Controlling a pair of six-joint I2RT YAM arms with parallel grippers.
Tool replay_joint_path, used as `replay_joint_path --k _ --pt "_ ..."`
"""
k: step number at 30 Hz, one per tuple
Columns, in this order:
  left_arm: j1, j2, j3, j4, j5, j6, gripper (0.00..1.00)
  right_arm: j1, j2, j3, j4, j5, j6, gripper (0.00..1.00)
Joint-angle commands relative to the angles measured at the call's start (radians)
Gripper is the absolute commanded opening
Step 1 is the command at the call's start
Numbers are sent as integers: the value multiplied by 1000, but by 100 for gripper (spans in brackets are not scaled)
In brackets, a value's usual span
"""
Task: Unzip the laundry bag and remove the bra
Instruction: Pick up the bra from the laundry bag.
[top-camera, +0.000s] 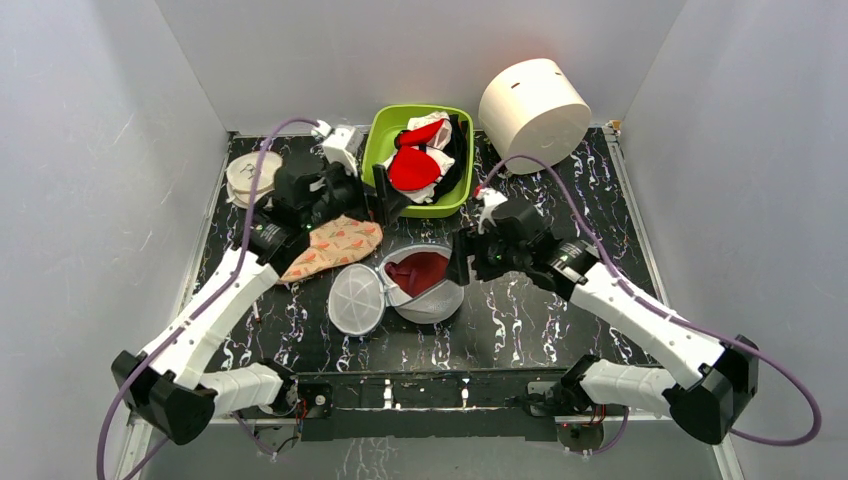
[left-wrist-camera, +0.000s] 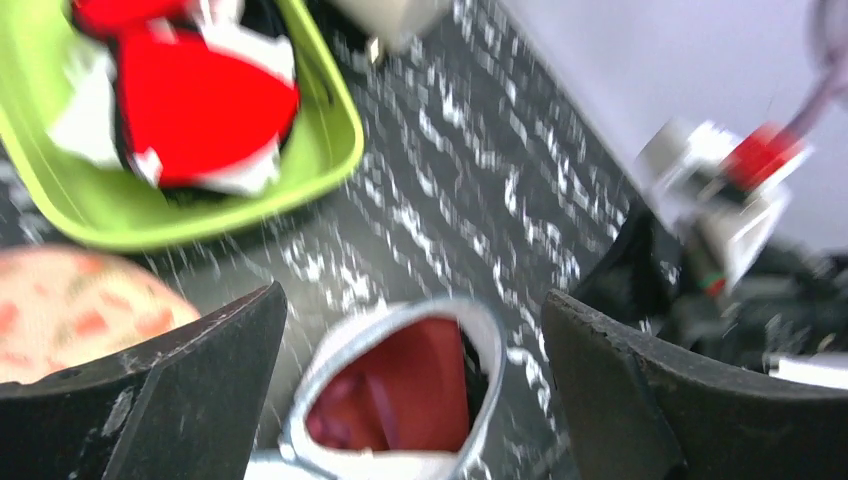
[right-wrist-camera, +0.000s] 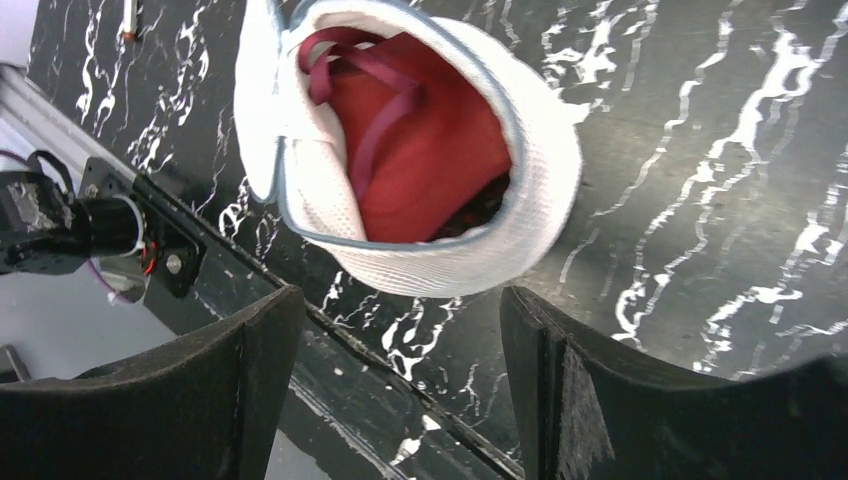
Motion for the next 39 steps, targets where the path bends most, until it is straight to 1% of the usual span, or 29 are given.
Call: replay_joint_path --k 1,4,7,10,12,14,15,17,21,24,27,30,32,33,34,35,36,37,38,39 --pt "3 -93 83 244 -162 62 98 122 59 90 71 83 72 69" --pt "3 -130 67 284 -339 138 98 194 128 143 78 128 79 68" --pt "2 -191 -26 373 -470 229 99 241 217 198 62 208 92 60" --pt "2 -245 -146 442 -569 311 98 250 292 244 23 303 105 53" --pt "2 -276 -243 509 -631 334 98 250 329 253 14 340 104 53" --pt "2 -287 -344 584 -641 348 98 250 361 251 4 348 102 52" --pt "2 -277 -365 610 -634 354 98 250 379 249 -6 346 104 51" --pt "0 -258 -366 601 -622 345 98 256 394 230 -35 357 118 50" --pt "-16 -250 -375 609 -597 340 98 292 355 131 -64 400 166 50" --pt "-30 -236 -379 611 -593 333 98 316 291 55 -36 406 192 53" --pt "-40 -208 -372 600 -538 304 98 321 232 -18 15 393 199 58" --pt "-72 -139 -310 516 -456 292 98 322 184 -80 69 404 187 66" --pt "-134 -58 -231 402 -459 311 98 321 160 -95 99 446 181 68" --pt "-169 -10 -182 318 -430 327 98 321 146 -97 103 462 185 68" --pt "-173 40 -130 192 -340 272 97 321 127 -103 104 485 213 62" --pt "-173 71 -97 73 -272 231 92 322 91 -143 129 487 241 55" --pt "-173 67 -110 37 -205 222 92 322 64 -179 155 489 260 52" --pt "-173 49 -152 41 -122 223 93 321 42 -206 174 490 274 52" --pt "-173 15 -215 68 -32 218 95 322 16 -234 189 489 285 51" --pt "-173 -20 -261 98 22 210 96 321 -7 -245 193 491 292 51"
